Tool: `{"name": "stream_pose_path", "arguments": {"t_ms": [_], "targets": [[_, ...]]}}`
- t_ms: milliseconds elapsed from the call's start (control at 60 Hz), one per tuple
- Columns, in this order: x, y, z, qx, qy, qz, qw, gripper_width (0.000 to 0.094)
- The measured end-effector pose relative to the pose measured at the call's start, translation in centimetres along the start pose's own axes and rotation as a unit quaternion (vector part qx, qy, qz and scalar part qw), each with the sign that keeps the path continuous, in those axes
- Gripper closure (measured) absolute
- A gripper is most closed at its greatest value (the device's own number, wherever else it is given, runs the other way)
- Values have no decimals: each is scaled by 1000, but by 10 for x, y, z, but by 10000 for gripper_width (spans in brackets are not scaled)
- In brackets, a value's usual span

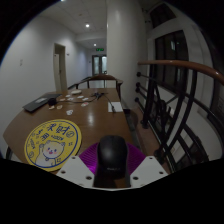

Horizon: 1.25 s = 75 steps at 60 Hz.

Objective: Arrange mouse

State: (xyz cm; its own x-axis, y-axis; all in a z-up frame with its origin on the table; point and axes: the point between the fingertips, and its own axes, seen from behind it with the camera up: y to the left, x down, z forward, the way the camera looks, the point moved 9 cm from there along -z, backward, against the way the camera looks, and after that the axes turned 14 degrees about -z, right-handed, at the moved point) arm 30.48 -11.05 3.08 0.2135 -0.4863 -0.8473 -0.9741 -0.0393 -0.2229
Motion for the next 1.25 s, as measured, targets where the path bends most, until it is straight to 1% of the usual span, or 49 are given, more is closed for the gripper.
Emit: {"name": "stream_pose_path", "arguments": {"t_ms": [50, 133, 200, 250, 300, 350, 450, 500, 533, 617, 683, 700, 717, 767, 783, 867, 900, 917, 967, 983, 1000, 1050, 1100, 1150, 1183, 1250], "targets": [[-9, -1, -7, 6, -1, 3, 1000, 585], [-51, -2, -28, 37, -37, 16, 999, 586], [-91, 15, -46, 50, -69, 18, 996, 588], [-116, 35, -61, 48, -85, 23, 995, 583], [-133, 63, -66, 30, -99, 24, 994, 576], [-139, 94, -59, 13, -106, 19, 994, 571], [-122, 138, -31, -1, -76, 13, 997, 573], [-106, 158, -12, -2, -41, 0, 999, 573], [-98, 167, -3, -6, -25, -12, 1000, 571], [-79, 182, 9, -7, -4, -7, 1000, 573], [-67, 191, 17, -20, 18, 11, 1000, 563], [-64, 192, 19, -20, 20, 13, 1000, 564], [-66, 191, 20, -14, 5, 12, 1000, 557], [-63, 191, 18, -9, 3, 3, 1000, 510], [-63, 192, 19, -8, 0, -2, 1000, 479], [-63, 191, 18, -10, 6, -29, 1000, 408], [-63, 188, 15, -13, 12, -37, 999, 322], [-63, 188, 12, -15, 18, -40, 999, 296], [-62, 186, 0, -25, 29, -45, 998, 154], [-62, 186, -4, -28, 27, -47, 998, 118], [-62, 186, -9, -29, 25, -49, 998, 102], [-60, 184, -28, -26, 20, -64, 997, 65], [-56, 182, -44, -15, 16, -81, 996, 84], [-54, 183, -64, -14, 6, -89, 996, 84], [-52, 186, -76, -24, 1, -89, 996, 81], [-45, 197, -97, -59, -5, -82, 995, 79]]}}
